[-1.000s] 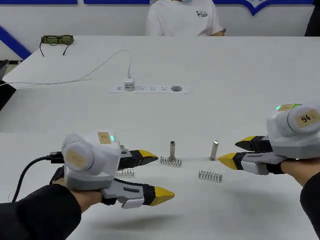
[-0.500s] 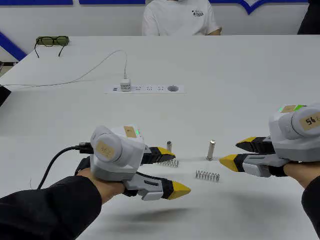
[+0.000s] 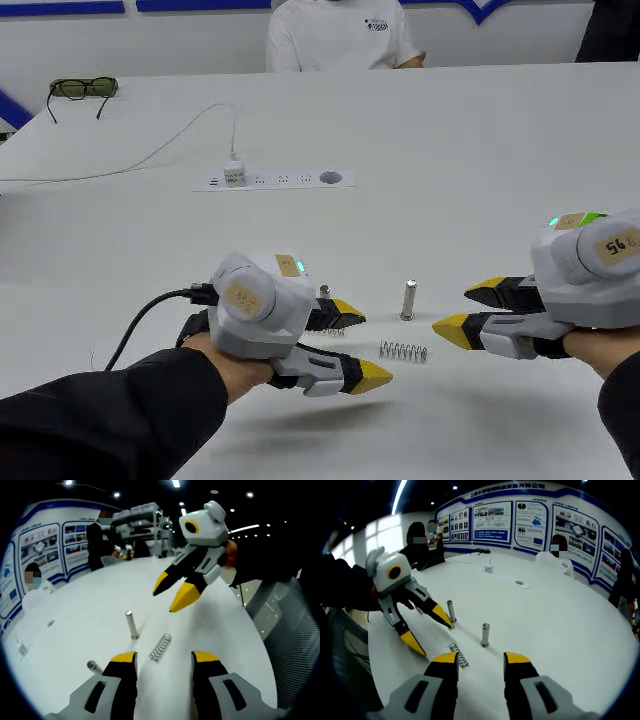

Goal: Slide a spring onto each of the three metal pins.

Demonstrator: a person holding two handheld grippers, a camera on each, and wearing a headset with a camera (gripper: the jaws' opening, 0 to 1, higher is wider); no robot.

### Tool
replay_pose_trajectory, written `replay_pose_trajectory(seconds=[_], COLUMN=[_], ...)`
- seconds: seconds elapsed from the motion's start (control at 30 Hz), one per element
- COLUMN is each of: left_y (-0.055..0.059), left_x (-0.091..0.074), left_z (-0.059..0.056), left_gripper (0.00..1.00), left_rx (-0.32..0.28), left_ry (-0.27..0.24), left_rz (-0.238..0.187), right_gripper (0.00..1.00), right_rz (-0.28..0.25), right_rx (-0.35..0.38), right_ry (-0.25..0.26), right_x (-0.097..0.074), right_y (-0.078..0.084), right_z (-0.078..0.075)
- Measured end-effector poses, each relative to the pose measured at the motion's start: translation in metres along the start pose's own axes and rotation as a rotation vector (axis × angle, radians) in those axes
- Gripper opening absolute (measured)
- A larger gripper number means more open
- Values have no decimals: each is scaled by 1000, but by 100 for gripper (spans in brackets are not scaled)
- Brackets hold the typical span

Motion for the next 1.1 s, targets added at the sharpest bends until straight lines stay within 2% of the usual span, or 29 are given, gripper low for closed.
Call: replay_pose_trajectory(seconds=[0.57, 0.67, 0.93, 1.1], left_y=[5, 9, 15, 16], left_x=[23, 26, 29, 29], left_z=[4, 6, 5, 5], left_gripper=[32, 30, 23, 19], left_rx=[21, 18, 21, 26], left_ry=[21, 17, 20, 20], left_rz=[51, 66, 98, 100], right_gripper=[36, 37, 36, 36], right_rz=[5, 3, 8, 11], right_rx=[5, 6, 1, 0], right_ry=[5, 5, 6, 4], right_x=[0, 0, 1, 1], right_y=[3, 4, 5, 5], right_z=[-4, -4, -5, -4])
Point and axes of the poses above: the centre of the closed fingertips' face, and the gripper's own axes: x roughly forward along the fingers, z roughly to its left, y roughly out of its underside, the point moved 5 cm from there along -x, roughly backward along the fingers, and after that the axes turned 14 degrees about x, right-handed, at the moved point
